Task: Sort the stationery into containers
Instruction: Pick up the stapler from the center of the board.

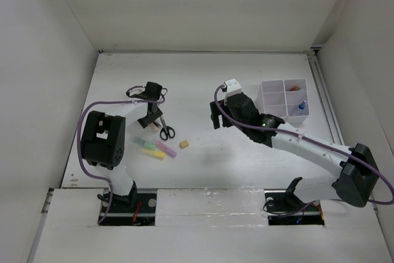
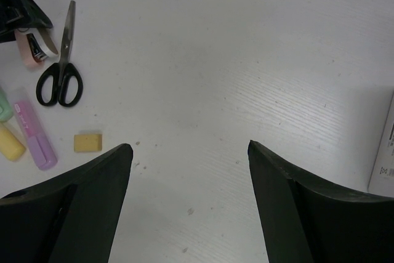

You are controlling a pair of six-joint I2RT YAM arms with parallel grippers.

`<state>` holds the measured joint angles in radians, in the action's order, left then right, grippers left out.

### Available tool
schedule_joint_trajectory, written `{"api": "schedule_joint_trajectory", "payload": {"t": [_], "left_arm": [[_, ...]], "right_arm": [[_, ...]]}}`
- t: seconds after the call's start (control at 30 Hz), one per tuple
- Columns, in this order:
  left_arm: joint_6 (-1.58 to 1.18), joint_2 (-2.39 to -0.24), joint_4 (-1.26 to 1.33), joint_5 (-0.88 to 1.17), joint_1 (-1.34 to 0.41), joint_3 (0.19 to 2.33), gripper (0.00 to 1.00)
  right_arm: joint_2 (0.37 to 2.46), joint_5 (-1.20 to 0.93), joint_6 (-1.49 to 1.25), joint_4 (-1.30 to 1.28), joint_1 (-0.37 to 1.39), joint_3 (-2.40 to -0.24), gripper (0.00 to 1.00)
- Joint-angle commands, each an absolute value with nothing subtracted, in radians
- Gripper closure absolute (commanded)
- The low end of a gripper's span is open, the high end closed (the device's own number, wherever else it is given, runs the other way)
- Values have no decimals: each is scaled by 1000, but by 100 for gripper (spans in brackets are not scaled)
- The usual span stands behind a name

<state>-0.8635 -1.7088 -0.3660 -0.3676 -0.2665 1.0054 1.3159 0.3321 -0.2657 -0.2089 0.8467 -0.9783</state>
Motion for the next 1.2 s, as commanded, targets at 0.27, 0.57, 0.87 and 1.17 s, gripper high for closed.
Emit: {"api": "schedule_joint_trajectory", "payload": {"t": [0.27,0.57,0.87,1.17], "left_arm": [[-913,-1721,-350,-325,-262,956,58],[-923,-1700,-350,-307,-262,925,54],[-968,-1681,-370,-316,-301,897,50],[-997,-1649,-409,-325,-301,877,50]], "right_arm": [[1302,327,-252,-178,856,-977,19],[1293,327,-252,-187,856,-977,19],[1293,327,-252,-187,856,-968,20],[1255,327,-252,-187,856,-950,20]]}}
